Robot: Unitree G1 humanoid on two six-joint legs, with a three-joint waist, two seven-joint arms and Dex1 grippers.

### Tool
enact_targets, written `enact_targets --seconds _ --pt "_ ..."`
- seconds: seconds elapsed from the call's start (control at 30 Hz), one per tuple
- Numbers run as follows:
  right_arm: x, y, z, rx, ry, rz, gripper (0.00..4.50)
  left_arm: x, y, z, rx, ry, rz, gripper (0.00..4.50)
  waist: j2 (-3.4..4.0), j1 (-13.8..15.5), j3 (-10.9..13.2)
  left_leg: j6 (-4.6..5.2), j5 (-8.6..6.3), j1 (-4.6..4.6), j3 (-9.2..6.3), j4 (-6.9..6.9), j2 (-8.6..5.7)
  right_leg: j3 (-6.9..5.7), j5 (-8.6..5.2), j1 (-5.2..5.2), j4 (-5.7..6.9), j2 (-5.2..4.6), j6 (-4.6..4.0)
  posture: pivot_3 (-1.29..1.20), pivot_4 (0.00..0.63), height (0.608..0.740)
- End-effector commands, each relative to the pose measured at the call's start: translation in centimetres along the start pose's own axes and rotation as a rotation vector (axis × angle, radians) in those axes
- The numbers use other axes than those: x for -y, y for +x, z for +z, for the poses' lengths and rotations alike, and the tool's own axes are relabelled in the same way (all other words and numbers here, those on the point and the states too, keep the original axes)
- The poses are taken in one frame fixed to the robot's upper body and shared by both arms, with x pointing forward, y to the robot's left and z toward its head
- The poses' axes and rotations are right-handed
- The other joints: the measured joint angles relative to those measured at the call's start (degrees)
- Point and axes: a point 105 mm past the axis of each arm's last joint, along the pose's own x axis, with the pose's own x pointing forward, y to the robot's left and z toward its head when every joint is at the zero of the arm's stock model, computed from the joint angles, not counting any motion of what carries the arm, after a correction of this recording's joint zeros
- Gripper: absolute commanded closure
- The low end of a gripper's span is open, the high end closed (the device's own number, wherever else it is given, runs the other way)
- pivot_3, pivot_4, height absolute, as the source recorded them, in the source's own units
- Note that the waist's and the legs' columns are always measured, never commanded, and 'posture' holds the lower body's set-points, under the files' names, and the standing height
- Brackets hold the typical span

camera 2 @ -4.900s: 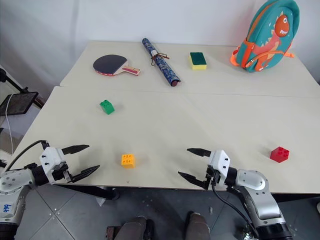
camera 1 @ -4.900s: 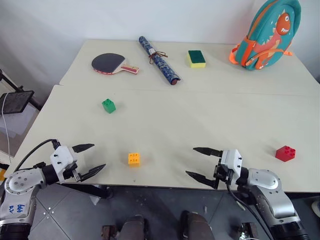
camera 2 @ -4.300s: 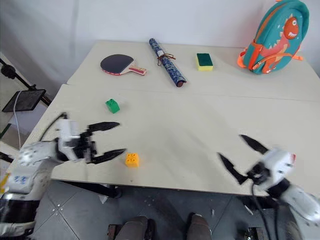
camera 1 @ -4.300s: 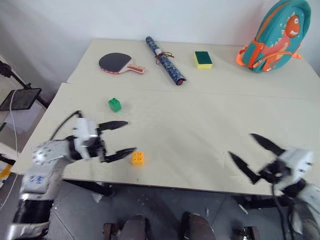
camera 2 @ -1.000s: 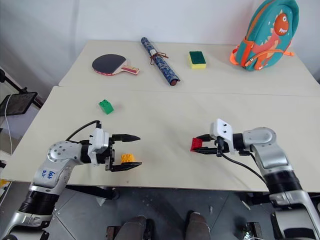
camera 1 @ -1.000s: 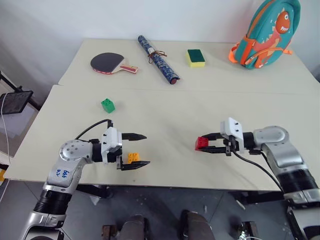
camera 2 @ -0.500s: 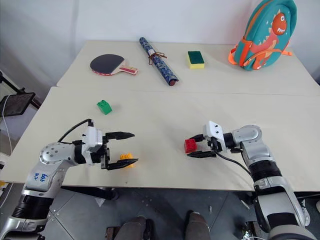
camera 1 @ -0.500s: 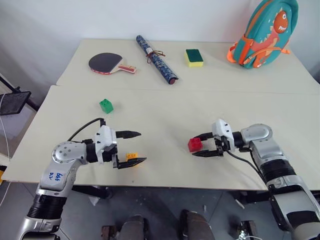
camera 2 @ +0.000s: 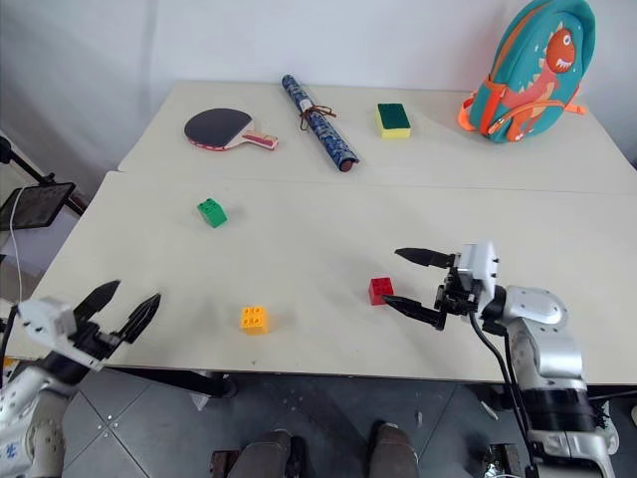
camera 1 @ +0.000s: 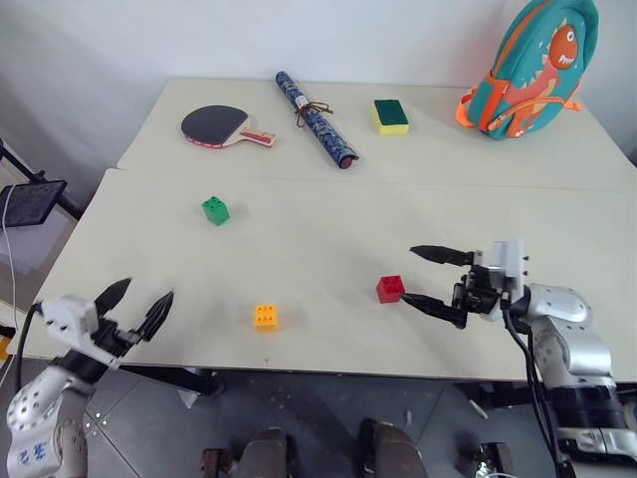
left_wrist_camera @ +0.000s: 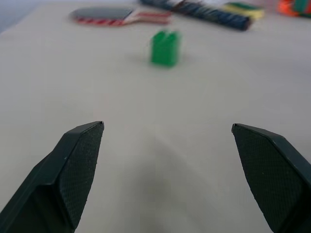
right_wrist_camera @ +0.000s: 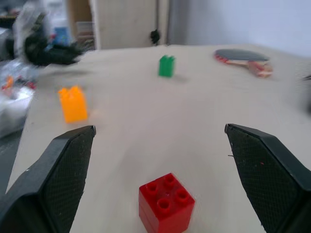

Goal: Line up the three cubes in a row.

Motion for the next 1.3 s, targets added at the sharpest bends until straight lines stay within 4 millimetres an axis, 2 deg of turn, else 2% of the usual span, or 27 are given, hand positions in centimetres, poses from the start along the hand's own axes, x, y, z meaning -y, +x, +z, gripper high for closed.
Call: enact_targets --seconds 0.03,0.1,0.2,0.3,0.37,0.47,0.6,0.87,1.07,1.17,1.3 --pt "0.2 -1.0 1.9 0.034 -0.079 -0.058 0.03 0.1 0.5 1.0 0.052 0.034 -0.01 0.0 -0.02 0.4 0.0 0.0 0.0 0.0 0.0 0.0 0.0 0.0 0.0 0.0 0.0 0.0 -0.01 0.0 0.15 0.74" --pt "0.5 -1.5 2.4 0.031 -0.106 -0.095 0.03 1.1 2.6 2.0 0.09 0.039 -0.073 0.0 -0.02 0.7 0.0 0.01 -0.01 0.03 0.0 0.0 0.01 0.09 0.02 -0.01 -0.01 0.0 -0.03 0.0 0.15 0.74" --pt "0.6 -2.0 2.6 0.02 -0.111 -0.111 0.03 1.8 4.4 2.7 0.102 0.048 -0.117 0.0 -0.04 0.9 0.0 0.03 0.01 0.02 0.0 0.03 -0.01 0.14 0.03 -0.02 0.02 0.0 -0.06 0.0 0.15 0.74" --pt "0.3 -2.5 2.8 -0.008 -0.132 -0.106 0.03 2.4 9.3 4.4 0.127 0.068 -0.185 0.0 -0.05 1.0 0.0 0.02 0.0 0.04 0.08 0.02 -0.02 0.11 0.03 -0.04 0.09 0.02 -0.06 0.0 0.15 0.74" --pt "-0.1 -2.5 2.6 -0.032 -0.133 -0.09 0.03 1.9 12.0 5.2 0.116 0.077 -0.17 0.0 -0.09 1.0 -0.1 -0.02 0.04 -0.04 0.12 0.08 0.02 -0.04 0.05 -0.05 0.13 0.09 -0.09 0.0 0.15 0.74" --pt "-0.6 -2.4 2.3 -0.043 -0.132 -0.08 0.03 1.5 14.6 5.7 0.106 0.082 -0.163 0.0 -0.12 0.4 -0.1 -0.01 0.03 0.02 0.2 0.07 0.0 -0.02 0.05 -0.03 0.13 0.09 -0.09 0.0 0.15 0.74" --pt "-1.4 -2.1 2.2 -0.038 -0.121 -0.087 0.03 1.9 17.0 5.3 0.042 0.081 -0.204 0.0 -0.12 -0.3 -0.1 -0.01 0.02 0.04 0.29 -0.06 0.02 -0.04 0.05 -0.09 0.1 0.11 -0.08 0.0 0.15 0.74" --pt "-2.3 -2.1 2.0 -0.043 -0.1 -0.117 0.03 2.5 19.2 5.1 -0.012 0.088 -0.247 0.0 -0.24 -0.3 0.0 -0.01 0.02 0.0 0.27 -0.06 0.0 -0.05 0.06 -0.09 0.09 0.12 -0.07 0.0 0.15 0.74" --pt "-2.7 -2.2 1.5 -0.053 -0.08 -0.133 0.03 3.1 19.9 4.2 -0.045 0.086 -0.241 0.0 -0.26 -0.3 0.0 -0.01 0.02 0.0 0.27 -0.06 0.0 -0.05 0.06 -0.09 0.09 0.11 -0.06 0.0 0.15 0.74" --pt "-3.0 -2.1 1.4 -0.053 -0.07 -0.136 0.0 3.7 20.3 4.1 -0.046 0.091 -0.259 0.61 -0.26 -0.3 0.0 -0.01 0.02 0.01 0.27 -0.06 0.0 -0.05 0.06 -0.09 0.11 0.11 -0.06 0.0 0.15 0.74" --pt "-3.3 -2.0 1.2 -0.059 -0.058 -0.139 0.0 4.1 20.4 4.3 -0.033 0.093 -0.279 1.86 -0.27 -0.3 0.0 0.0 0.03 0.0 0.27 -0.05 0.0 -0.05 0.06 -0.09 0.1 0.11 -0.06 0.0 0.15 0.74"
